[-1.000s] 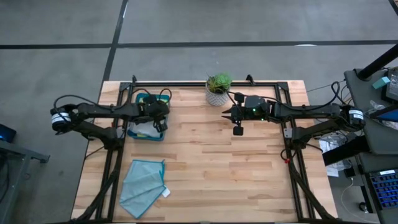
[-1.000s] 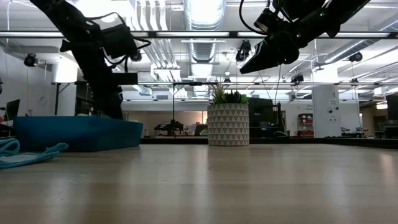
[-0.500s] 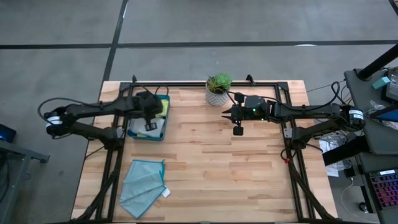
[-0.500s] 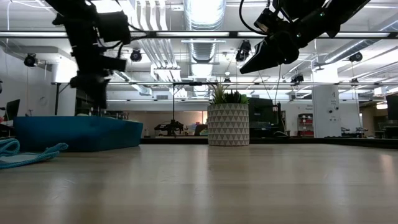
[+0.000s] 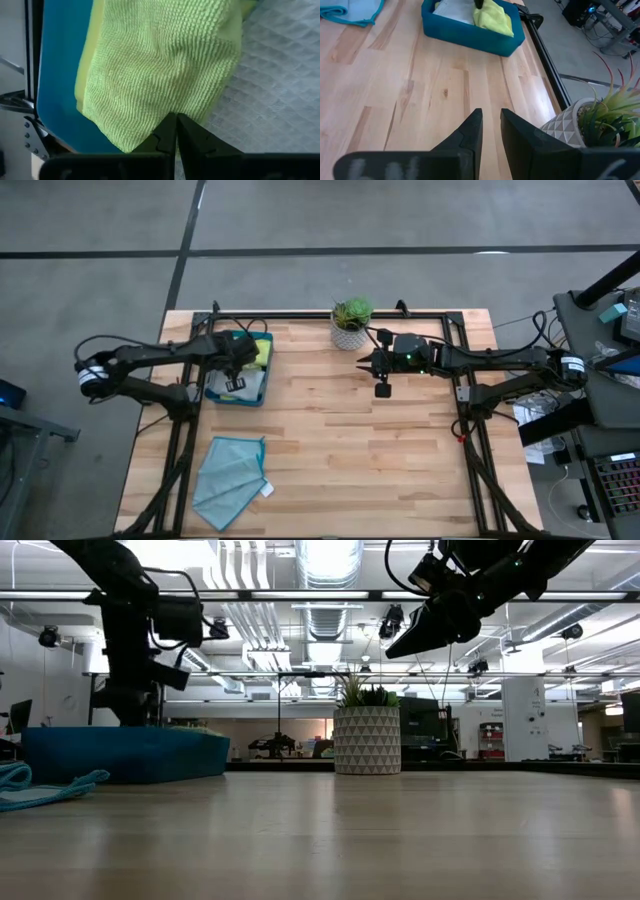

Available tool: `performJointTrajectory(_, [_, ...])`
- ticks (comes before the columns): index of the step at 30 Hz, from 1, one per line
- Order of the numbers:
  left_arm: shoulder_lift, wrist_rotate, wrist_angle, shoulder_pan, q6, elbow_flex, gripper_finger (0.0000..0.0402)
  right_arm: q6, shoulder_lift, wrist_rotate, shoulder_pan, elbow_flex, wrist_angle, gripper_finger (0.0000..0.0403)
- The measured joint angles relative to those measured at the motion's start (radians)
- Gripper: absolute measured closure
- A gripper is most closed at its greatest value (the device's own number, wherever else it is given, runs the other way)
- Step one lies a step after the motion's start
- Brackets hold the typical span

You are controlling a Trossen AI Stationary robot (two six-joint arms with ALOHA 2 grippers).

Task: Fold microfiber towels
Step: Put the folded green towel into the blue bin

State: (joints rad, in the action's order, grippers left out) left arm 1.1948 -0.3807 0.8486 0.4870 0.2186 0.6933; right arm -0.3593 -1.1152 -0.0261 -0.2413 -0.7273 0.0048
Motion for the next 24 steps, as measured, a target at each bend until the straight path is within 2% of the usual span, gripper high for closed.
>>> performJointTrajectory(6, [0.043, -0.135, 0.007, 0.025, -0.028, 0.003, 0.0401, 0.036, 0.0, -0.001, -0.001, 0.0, 0.007, 0.0346])
performJointTrajectory(12, [0.035, -0.131, 0.01, 0.031, -0.022, 0.031, 0.0401, 0.082, -0.054, -0.031, -0.009, -0.015, 0.077, 0.0377])
performJointTrajectory(17, [0.011, -0.107, 0.034, 0.031, -0.021, 0.051, 0.0401, 0.094, -0.218, -0.081, -0.011, -0.101, 0.164, 0.0394])
performJointTrajectory(24, [-0.005, -0.096, 0.034, 0.031, -0.022, 0.048, 0.0401, 0.063, -0.519, -0.087, -0.022, -0.426, 0.167, 0.0394])
